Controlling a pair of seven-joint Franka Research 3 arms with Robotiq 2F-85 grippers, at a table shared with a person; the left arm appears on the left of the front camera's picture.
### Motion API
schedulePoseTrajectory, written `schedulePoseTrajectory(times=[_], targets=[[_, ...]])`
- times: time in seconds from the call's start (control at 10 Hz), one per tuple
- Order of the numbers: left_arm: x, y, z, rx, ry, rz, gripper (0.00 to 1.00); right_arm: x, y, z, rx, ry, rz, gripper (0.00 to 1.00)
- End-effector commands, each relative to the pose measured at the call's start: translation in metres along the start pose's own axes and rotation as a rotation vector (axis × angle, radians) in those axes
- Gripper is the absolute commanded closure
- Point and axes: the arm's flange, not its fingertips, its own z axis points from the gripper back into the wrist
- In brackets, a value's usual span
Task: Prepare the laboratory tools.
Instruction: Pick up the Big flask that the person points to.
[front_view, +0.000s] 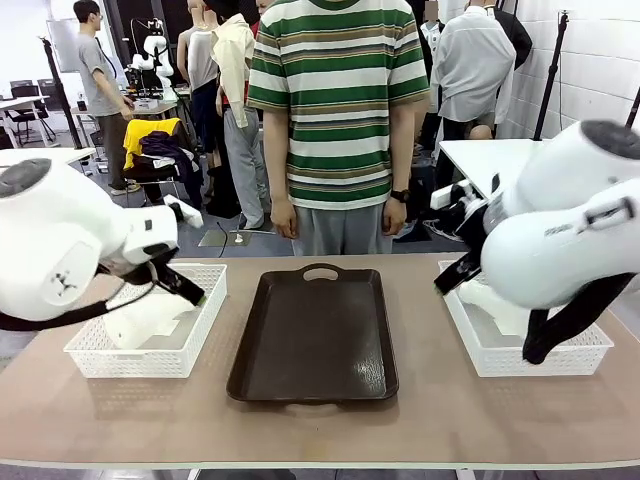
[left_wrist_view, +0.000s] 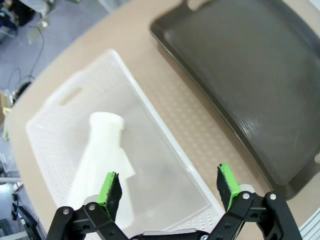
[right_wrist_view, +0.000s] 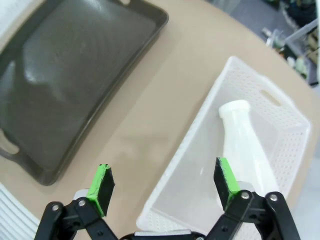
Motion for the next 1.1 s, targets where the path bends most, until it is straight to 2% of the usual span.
schedulePoseTrajectory(times=[0.0,0.2,0.4,0.6,0.7,0.8,1.0], targets=[[-0.013,0.011,0.036,-0.048,-0.056,-0.006,0.00,-0.011,-0.012,0.034,0.114,-0.038,0.033,0.00],[-0.019,0.037,0.063,-0.253,-0.080,-0.015,0.00,-0.015,-0.031,0.067,0.198,-0.106,0.001,0.00],[-0.030,0.059,0.087,-0.370,-0.154,-0.020,0.00,-0.031,-0.060,0.112,0.264,-0.211,-0.064,0.00],[-0.040,0.082,0.093,-0.394,-0.156,0.001,0.00,-0.047,-0.082,0.131,0.278,-0.246,-0.095,0.00],[-0.047,0.089,0.094,-0.402,-0.148,0.006,0.00,-0.057,-0.091,0.137,0.287,-0.232,-0.106,0.00],[-0.052,0.092,0.096,-0.417,-0.127,0.007,0.00,-0.065,-0.096,0.143,0.293,-0.248,-0.122,0.00],[-0.061,0.097,0.098,-0.456,-0.147,0.022,0.00,-0.073,-0.103,0.148,0.296,-0.260,-0.142,0.00]])
